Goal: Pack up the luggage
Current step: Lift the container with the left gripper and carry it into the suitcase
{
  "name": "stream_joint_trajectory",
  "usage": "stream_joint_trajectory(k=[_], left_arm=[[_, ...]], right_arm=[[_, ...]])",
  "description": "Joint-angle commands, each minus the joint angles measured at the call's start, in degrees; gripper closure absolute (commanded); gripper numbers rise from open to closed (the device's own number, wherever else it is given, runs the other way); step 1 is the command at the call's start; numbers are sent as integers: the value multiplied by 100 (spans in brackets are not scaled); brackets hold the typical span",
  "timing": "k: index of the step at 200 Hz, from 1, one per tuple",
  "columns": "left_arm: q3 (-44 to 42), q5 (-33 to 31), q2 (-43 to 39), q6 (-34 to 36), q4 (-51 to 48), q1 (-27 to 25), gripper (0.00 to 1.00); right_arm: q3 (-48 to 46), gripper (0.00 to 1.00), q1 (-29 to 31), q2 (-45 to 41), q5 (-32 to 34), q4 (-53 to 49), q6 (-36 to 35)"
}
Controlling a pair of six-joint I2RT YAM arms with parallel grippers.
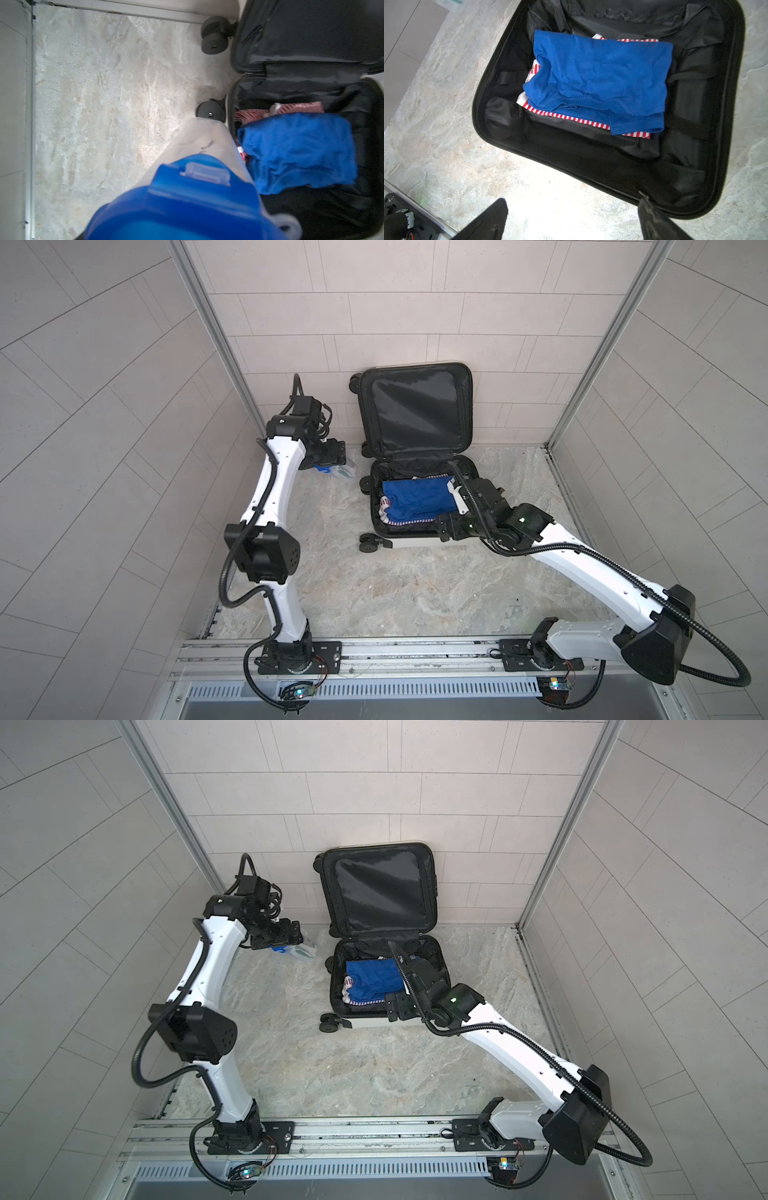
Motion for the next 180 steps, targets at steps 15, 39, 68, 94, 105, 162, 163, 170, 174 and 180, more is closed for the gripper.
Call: stream_joint_trajectory(k=[15,39,68,94,105,162,163,170,174,180], left_arm=[[-1529,1191,-1304,-1107,1384,-179,40],[-3070,1232,-2239,-2076,2925,-668,40],[-4419,1123,-2771,-3300,4514,-1262,44],[-5032,835,-2729,-3965,5609,-1868,45],[-5086,752,-2563,-4134,5915,-2123,46],[-4878,726,-1592,-4700,6649,-2946,48],[-4877,728,-1576,-4712,6670,-2957,48],[-4882,741,-1436,-4806,6805,-3044,48],[-4876,759,-1356,-4847,6874,-3091,48],[-4852,794,-1223,-4900,6938,-3154,49]], right_arm=[[277,0,-396,-193,58,-88,-88],[295,0,-653,-198,-123,-88,-81],[243,0,-872,-276,-230,-119,-72],[134,0,-1037,-408,-322,-127,-64],[87,0,-1072,-445,-351,-136,-62],[-57,0,-1310,-587,-377,-200,-184],[-52,0,-1314,-588,-380,-197,-184],[-72,0,-1351,-597,-389,-195,-193],[-74,0,-1379,-598,-411,-191,-201],[-82,0,-1404,-598,-427,-185,-206]])
